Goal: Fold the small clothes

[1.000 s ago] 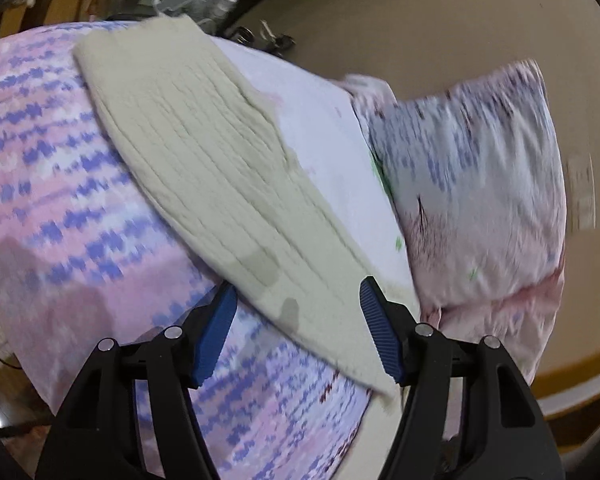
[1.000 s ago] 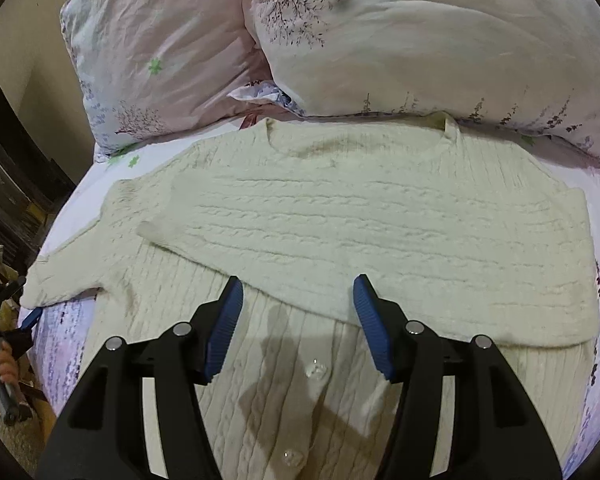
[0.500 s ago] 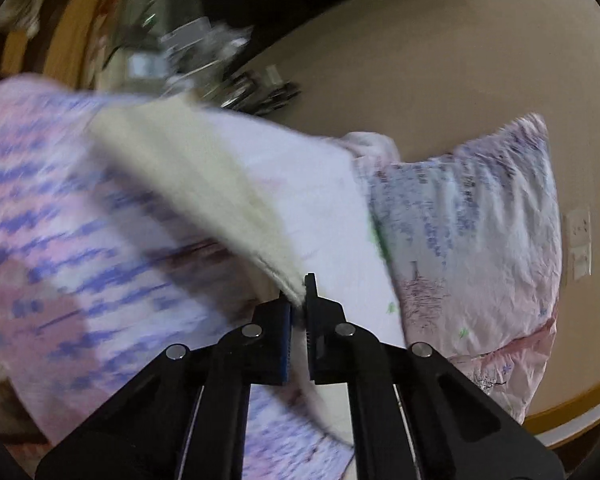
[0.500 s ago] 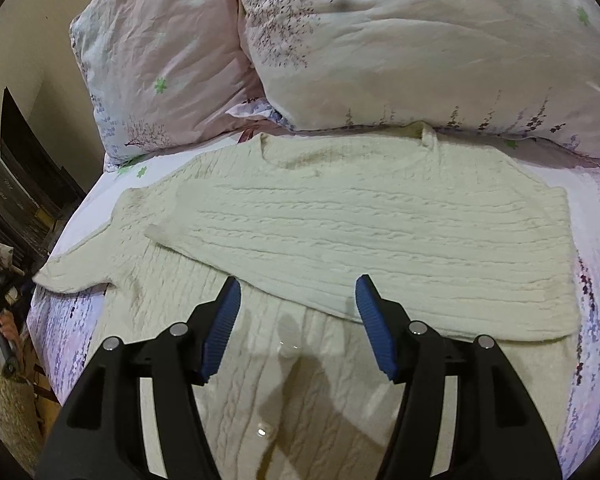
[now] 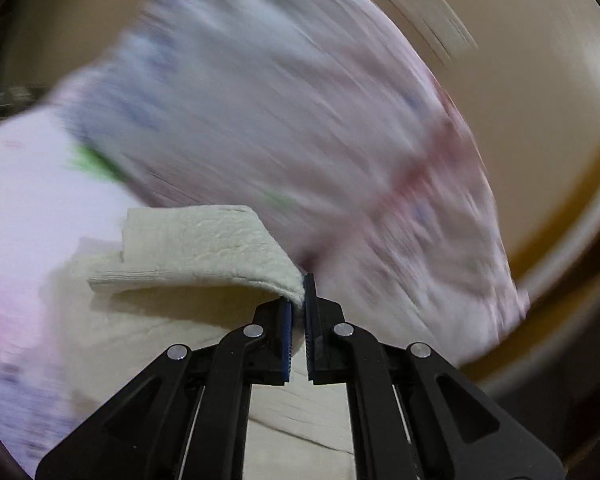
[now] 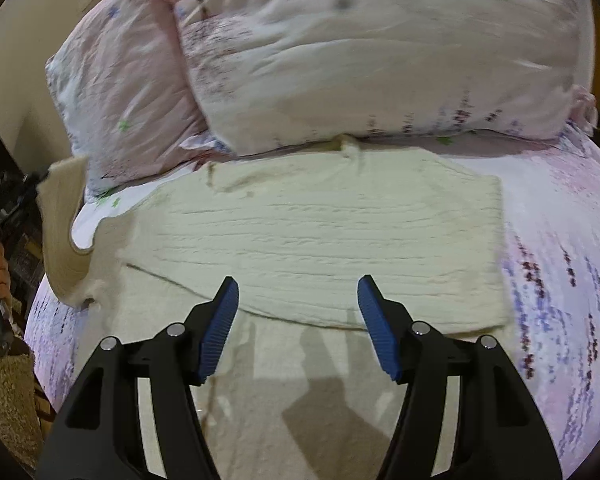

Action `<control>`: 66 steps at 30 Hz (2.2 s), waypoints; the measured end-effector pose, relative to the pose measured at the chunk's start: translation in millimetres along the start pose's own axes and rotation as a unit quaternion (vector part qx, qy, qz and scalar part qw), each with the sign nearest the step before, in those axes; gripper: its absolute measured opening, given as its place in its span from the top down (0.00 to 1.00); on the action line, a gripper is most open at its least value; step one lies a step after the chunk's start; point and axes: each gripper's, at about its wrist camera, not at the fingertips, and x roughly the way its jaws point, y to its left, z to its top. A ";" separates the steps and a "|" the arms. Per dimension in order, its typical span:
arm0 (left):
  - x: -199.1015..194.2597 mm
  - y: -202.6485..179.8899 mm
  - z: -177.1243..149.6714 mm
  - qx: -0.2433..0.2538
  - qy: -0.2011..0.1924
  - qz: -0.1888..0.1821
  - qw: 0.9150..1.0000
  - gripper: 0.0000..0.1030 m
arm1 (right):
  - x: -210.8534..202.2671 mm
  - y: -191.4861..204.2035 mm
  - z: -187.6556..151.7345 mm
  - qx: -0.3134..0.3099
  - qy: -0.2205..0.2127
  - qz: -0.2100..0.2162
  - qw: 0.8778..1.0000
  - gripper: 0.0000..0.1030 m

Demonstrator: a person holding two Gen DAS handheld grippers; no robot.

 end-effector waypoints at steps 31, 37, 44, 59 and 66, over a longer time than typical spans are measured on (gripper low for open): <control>21.0 46.7 -87.8 0.082 0.188 0.060 0.977 0.33 | 43.3 87.6 13.1 -0.189 -0.014 -0.023 0.982 0.46; 23.9 46.4 -88.9 0.087 0.187 0.061 0.976 0.33 | 81.8 107.7 9.0 -0.232 0.006 -0.079 0.970 0.75; 21.6 49.7 -88.8 0.084 0.186 0.052 0.978 0.32 | 40.5 34.6 33.4 -0.026 -0.058 -0.012 0.998 0.95; 16.9 48.7 -89.7 0.077 0.188 0.041 0.978 0.28 | 38.4 -86.5 7.6 0.231 -0.007 0.066 0.971 0.67; 11.5 47.8 -91.3 0.075 0.190 0.039 0.978 0.27 | 16.2 -88.3 2.6 0.207 -0.054 0.040 0.976 0.95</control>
